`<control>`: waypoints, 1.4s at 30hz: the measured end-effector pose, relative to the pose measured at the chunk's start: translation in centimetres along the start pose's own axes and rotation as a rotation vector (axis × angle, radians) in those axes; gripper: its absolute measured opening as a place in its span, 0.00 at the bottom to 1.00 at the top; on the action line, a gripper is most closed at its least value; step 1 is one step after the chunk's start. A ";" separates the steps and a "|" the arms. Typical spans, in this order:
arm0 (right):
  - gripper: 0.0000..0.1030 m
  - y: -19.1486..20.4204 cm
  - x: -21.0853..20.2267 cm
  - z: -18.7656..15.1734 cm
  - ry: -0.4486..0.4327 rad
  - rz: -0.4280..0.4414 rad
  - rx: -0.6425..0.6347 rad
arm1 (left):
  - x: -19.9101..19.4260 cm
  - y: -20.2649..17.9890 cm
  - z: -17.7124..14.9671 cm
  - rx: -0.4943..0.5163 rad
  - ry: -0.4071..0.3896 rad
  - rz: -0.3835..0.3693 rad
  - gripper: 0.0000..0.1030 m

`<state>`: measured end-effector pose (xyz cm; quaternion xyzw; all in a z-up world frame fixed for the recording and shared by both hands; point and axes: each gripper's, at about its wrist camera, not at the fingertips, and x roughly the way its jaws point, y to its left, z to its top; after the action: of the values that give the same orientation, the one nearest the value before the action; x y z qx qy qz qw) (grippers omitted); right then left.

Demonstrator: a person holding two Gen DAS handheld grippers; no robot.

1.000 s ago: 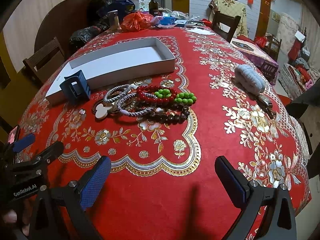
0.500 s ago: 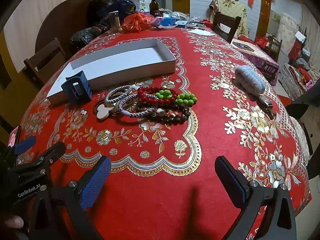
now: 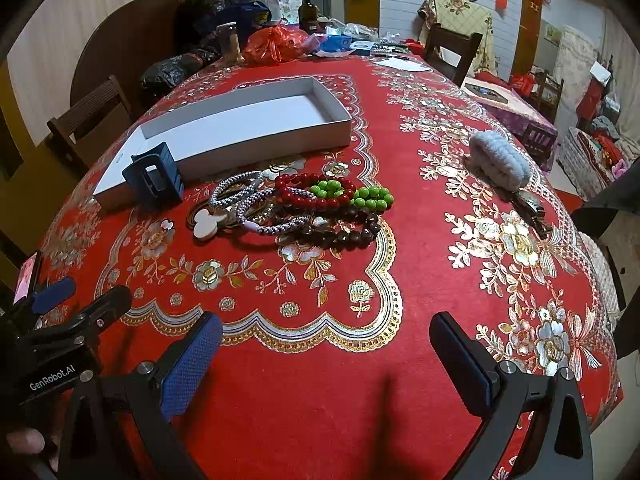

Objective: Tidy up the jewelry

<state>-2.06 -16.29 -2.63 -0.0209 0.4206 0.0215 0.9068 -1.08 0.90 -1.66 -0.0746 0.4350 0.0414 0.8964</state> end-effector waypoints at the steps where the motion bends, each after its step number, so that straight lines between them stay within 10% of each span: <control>1: 1.00 0.0 0.0 0.0 0.000 0.000 0.001 | 0.0 0.0 0.0 0.003 0.000 0.001 1.00; 42: 1.00 -0.2 0.5 -0.1 0.010 0.005 0.007 | 0.6 0.6 0.4 -0.023 0.028 -0.008 1.00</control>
<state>-1.77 -16.44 -3.04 -0.0168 0.4254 0.0224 0.9046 -0.51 1.55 -1.98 -0.0871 0.4466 0.0419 0.8895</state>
